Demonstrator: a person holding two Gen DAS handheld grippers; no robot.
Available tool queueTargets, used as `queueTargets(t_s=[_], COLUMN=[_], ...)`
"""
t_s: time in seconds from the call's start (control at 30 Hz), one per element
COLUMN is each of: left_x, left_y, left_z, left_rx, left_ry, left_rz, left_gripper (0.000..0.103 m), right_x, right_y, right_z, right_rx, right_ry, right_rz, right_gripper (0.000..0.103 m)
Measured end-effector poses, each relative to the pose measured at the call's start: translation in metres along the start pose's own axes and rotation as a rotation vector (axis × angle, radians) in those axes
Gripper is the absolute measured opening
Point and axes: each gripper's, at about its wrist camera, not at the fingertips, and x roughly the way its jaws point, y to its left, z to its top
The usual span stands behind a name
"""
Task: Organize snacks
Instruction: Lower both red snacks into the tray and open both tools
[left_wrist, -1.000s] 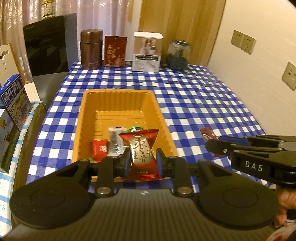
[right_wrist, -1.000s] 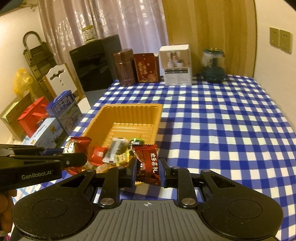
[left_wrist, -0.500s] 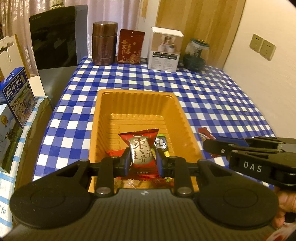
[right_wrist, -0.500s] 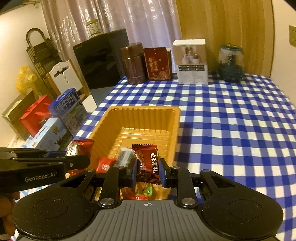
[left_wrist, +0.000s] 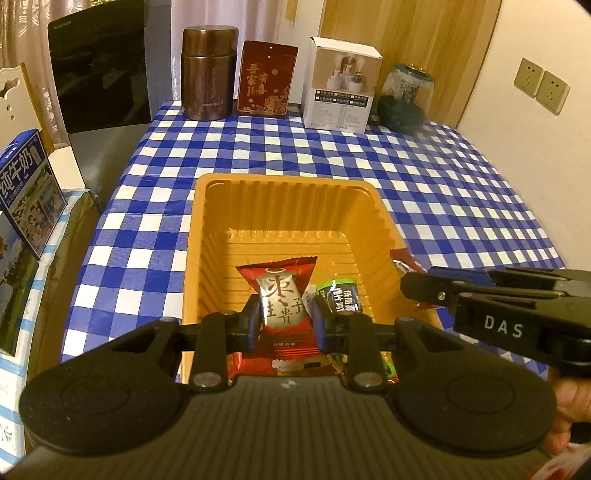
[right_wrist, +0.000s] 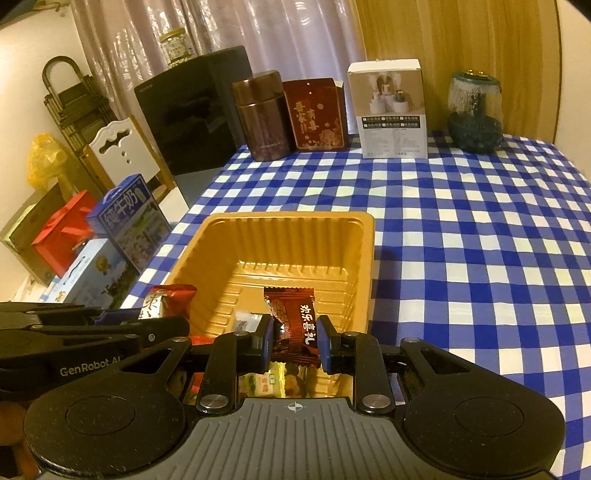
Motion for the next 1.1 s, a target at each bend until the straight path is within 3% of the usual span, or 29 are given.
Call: queueTargets(t_s=[0.1,0.47,0.73,0.87,1.1], left_x=[0.004,-0.01,-0.018,-0.02,-0.025], left_y=[0.003,0.011,0.02,0.022,0.022], left_z=[-0.001,-0.005,-0.008,-0.01,-0.014], left_rx=[-0.012,-0.025,-0.035,-0.04,-0.047], left_ry=[0.0,-0.025,-0.028,-0.028,-0.029], left_rz=[0.007,0.017,0.021,0.024,0.022], left_gripper=[0.038,0.039,0.045,0.046,0.059], right_x=[0.003,0.001,0.002,-0.001,-0.012], right_y=[-0.002,0.0,0.001,-0.004,-0.011], right_z=[0.0,0.0,0.005,0.006,0.003], right_rx=[0.006,0.029,0.073,0.126,0.145], right_ry=[0.005,0.005,-0.009,-0.027,-0.029], right_rz=[0.001,0.017,0.073,0.077,0.032], right_gripper=[0.025,0.025,0.026,0.049,0.053])
